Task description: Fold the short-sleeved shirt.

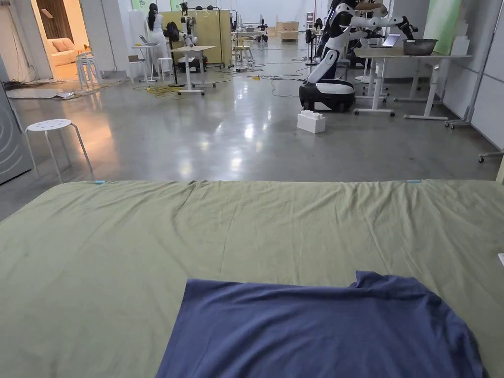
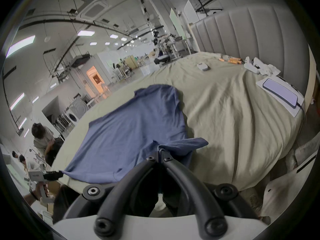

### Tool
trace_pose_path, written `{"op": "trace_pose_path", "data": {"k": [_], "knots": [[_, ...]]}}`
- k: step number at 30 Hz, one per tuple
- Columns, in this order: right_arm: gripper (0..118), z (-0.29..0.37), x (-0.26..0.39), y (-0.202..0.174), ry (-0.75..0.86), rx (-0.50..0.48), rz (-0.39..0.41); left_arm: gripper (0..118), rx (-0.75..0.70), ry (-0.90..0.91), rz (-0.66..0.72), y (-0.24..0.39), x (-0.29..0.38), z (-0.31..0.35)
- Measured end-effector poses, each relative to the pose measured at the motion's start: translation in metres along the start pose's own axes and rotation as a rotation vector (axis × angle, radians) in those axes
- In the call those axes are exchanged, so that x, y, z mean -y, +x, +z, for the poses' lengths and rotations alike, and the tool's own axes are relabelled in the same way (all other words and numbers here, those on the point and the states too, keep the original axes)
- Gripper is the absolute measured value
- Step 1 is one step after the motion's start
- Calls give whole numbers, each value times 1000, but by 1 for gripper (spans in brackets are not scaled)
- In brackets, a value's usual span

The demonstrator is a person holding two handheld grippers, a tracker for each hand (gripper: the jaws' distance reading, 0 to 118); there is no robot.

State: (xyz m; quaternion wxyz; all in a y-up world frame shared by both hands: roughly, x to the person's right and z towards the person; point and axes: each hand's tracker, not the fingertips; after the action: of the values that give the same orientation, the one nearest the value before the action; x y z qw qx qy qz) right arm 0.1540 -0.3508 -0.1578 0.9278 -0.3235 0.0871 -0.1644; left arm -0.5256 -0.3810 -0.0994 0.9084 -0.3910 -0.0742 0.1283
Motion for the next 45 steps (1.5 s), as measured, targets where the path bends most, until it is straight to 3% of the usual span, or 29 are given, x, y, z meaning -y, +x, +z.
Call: {"op": "trace_pose_path", "data": {"k": [4, 5, 7, 8, 11, 14, 16, 18, 20, 24, 28, 30, 31, 32, 34, 35, 38, 41, 44, 45], "knots": [[5, -10, 6, -1, -77, 20, 57, 10, -24, -24, -1, -1, 4, -7], [28, -14, 6, -1, -136, 37, 49, 23, -29, -20, -8, -1, 6, -7], [91, -15, 10, 1, -183, 40, 48, 60, -63, -23, -13, -1, 7, -6], [106, -14, 13, 1, -174, 52, 51, 78, -86, -15, -8, -1, 8, -2], [95, 8, 15, 5, -84, 100, 40, 83, -157, 74, -28, 2, 9, 22], [95, 50, 15, -7, 21, 182, -90, 83, -244, 168, -149, 30, 4, 60], [96, 79, 21, -22, 164, 88, -130, 83, -294, 293, -179, 53, 4, 89], [103, 97, 22, -47, 206, 48, -135, 86, -299, 413, -132, 81, 0, 114], [105, 105, 21, -71, 259, 62, -47, 87, -336, 495, -115, 111, -5, 127], [105, 109, 7, -129, 374, 136, 264, 86, -349, 612, -133, 155, -23, 137], [98, 111, -11, -171, 455, 67, 413, 83, -242, 696, -196, 181, -42, 150], [91, 113, -18, -183, 485, 57, 446, 77, -263, 709, -232, 193, -49, 156], [84, 114, -20, -188, 498, 57, 452, 68, -263, 713, -241, 197, -51, 161], [74, 116, -23, -194, 522, 51, 477, 49, -252, 716, -256, 200, -54, 165], [49, 118, -27, -197, 497, 48, 454, 13, -229, 718, -286, 204, -56, 170], [29, 120, -27, -198, 500, 48, 447, 11, -231, 712, -296, 205, -57, 172], [3, 118, -27, -199, 516, 49, 464, 5, -231, 706, -339, 207, -56, 172], [0, 113, -27, -200, 504, 92, 496, 5, -229, 689, -327, 204, -55, 168], [0, 112, -28, -194, 463, 46, 438, 5, -226, 664, -297, 200, -58, 164], [0, 113, -28, -194, 475, 49, 451, 4, -225, 668, -292, 199, -58, 164]]}}
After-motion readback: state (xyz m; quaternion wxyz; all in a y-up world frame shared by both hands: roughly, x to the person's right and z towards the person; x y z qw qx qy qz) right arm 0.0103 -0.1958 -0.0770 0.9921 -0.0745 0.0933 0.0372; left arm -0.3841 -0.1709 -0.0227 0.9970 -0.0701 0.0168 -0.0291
